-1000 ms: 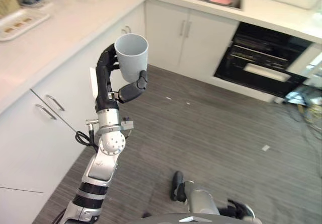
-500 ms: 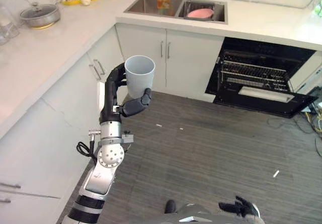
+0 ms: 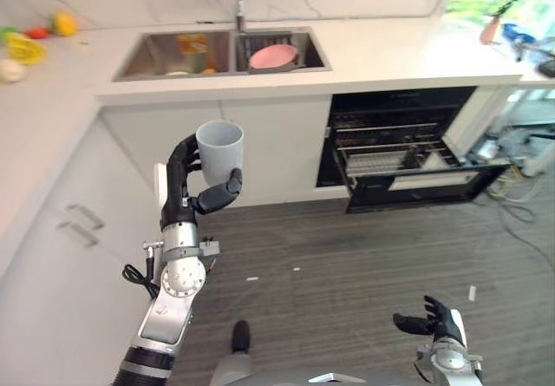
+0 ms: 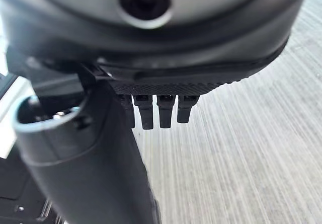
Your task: Place the dishes in the dishwasher.
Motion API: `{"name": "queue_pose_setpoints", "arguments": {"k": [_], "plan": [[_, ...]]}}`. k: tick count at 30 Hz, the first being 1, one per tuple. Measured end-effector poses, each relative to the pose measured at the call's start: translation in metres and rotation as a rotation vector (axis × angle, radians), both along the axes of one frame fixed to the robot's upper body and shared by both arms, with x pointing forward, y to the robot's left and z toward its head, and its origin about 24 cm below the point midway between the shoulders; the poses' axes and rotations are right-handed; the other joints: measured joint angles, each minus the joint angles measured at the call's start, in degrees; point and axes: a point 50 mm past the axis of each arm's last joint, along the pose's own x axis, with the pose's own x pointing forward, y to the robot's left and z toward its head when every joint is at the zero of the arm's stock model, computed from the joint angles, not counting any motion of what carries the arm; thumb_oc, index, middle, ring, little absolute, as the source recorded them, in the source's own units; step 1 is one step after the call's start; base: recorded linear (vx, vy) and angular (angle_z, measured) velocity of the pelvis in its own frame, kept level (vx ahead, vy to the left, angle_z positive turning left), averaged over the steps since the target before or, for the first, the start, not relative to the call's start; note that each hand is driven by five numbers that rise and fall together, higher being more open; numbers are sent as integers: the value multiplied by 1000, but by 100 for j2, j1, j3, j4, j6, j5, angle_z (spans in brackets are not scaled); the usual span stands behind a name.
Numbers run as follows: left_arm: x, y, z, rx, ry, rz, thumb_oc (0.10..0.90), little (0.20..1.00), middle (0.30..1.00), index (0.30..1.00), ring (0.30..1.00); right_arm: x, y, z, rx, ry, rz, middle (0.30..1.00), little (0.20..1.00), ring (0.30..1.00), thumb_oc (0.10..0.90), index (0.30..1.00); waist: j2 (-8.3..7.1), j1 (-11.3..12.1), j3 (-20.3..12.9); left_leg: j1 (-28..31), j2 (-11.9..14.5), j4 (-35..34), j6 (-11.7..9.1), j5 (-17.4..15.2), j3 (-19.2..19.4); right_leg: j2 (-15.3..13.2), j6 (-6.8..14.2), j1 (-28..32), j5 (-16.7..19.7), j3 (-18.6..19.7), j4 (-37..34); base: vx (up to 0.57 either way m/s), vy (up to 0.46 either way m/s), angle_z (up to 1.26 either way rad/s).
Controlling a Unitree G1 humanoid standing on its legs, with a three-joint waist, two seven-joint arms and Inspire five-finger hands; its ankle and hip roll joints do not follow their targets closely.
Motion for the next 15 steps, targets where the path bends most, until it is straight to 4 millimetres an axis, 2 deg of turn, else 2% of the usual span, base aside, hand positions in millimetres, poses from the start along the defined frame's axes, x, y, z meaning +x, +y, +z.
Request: {"name": "queue_pose_setpoints", "arguments": {"k": [1, 2, 3, 4, 5, 6, 7, 9, 10, 11, 12, 13, 14, 15], "plan": [[0, 2, 2, 16, -6, -5, 400, 300, 300, 300, 300, 10, 5, 5, 9, -41, -3, 900, 900, 900, 800, 900, -29, -39, -19, 75, -5, 0, 105, -106, 218, -168, 118, -340, 66, -16, 275, 147, 308, -87], [2, 4, 5, 37, -11, -8, 400, 300, 300, 300, 300, 19, 11, 12, 18, -94, 8, 900, 900, 900, 800, 900, 32, -127, 32, 157, 0, 1, 199, -177, 381, -246, 227, -694, 121, -11, 716, 193, 344, -132], [9, 5, 15, 72, -35, -37, 400, 300, 300, 300, 300, 45, 26, 33, 17, -217, 110, 900, 900, 900, 800, 900, 201, -228, 285, 522, 36, 1, 458, -378, 776, -422, 279, -1783, 129, -234, 2200, 150, 257, -94], [9, 5, 15, 72, -35, -37, 400, 300, 300, 300, 300, 45, 26, 33, 17, -217, 110, 900, 900, 900, 800, 900, 201, -228, 285, 522, 36, 1, 458, -378, 776, -422, 279, -1783, 129, -234, 2200, 233, 376, -99], [11, -1, 16, 57, -39, -70, 400, 300, 300, 300, 300, 56, 36, 42, -3, -255, 175, 900, 900, 900, 800, 900, 319, -390, 356, 859, 11, 1, 294, -603, 1004, -532, 237, -2337, 498, -708, 2280, 211, 323, -74], [9, -3, 16, 45, -49, -75, 400, 300, 300, 300, 300, 61, 42, 45, -7, -262, 212, 900, 900, 900, 800, 900, 252, -298, 396, 1053, -34, -23, 272, -725, 1254, -622, 133, -2666, 1000, -1112, 2270, 211, 323, -74], [9, -3, 16, 45, -49, -75, 400, 300, 300, 300, 300, 61, 42, 45, -7, -262, 212, 900, 900, 900, 800, 900, 252, -298, 396, 1053, -34, -23, 272, -725, 1254, -622, 133, -2666, 1000, -1112, 2270, 230, 168, -79], [-1, -2, 2, 11, -1, -48, 400, 300, 300, 300, 300, 69, 58, 65, 14, -365, 247, 900, 900, 900, 800, 900, 182, -424, 419, 1300, -6, -28, 113, -922, 1528, -69, 94, -3205, 1037, -1302, 1865, 274, 62, -48], [-6, 0, -4, 17, 26, -49, 400, 300, 300, 300, 300, 71, 60, 68, 25, -384, 264, 900, 900, 900, 800, 900, 83, -477, 380, 1401, -29, -27, 2, -992, 1608, 65, -92, -3196, 1081, -1447, 1281, 210, -51, -21], [-9, 2, -9, 25, 54, -46, 400, 300, 300, 300, 300, 71, 62, 70, 32, -393, 269, 900, 900, 900, 800, 900, -79, -522, 287, 1474, -121, -27, -129, -1072, 1641, 67, -322, -3060, 1166, -1635, 544, 202, -46, -14], [-11, 0, -15, 10, 76, -39, 400, 300, 300, 300, 300, 71, 59, 72, 29, -399, 261, 900, 900, 900, 800, 900, -72, -578, 263, 1601, -82, -26, -278, -1154, 1607, 138, -909, -2843, 1629, -1868, 211, 188, -28, -14], [-11, -1, -19, -10, 92, -32, 400, 300, 300, 300, 300, 73, 56, 76, 18, -413, 258, 900, 900, 900, 800, 900, 63, -572, 214, 1640, 55, -26, -367, -1207, 1604, 378, -1016, -2651, 1686, -1879, -85, 131, -7, -10], [-11, -1, -19, -10, 92, -32, 400, 300, 300, 300, 300, 73, 56, 76, 18, -413, 258, 900, 900, 900, 800, 900, 63, -572, 214, 1640, 55, -26, -367, -1207, 1604, 378, -1016, -2651, 1686, -1879, -85, 117, -47, -26], [-10, -3, -19, -22, 90, -31, 400, 300, 300, 300, 300, 77, 55, 86, 2, -455, 273, 900, 900, 900, 800, 900, 180, -572, 202, 1661, 207, -12, -394, -1233, 1593, 600, -1031, -2590, 1708, -1805, -238, 85, -61, -38]]}}
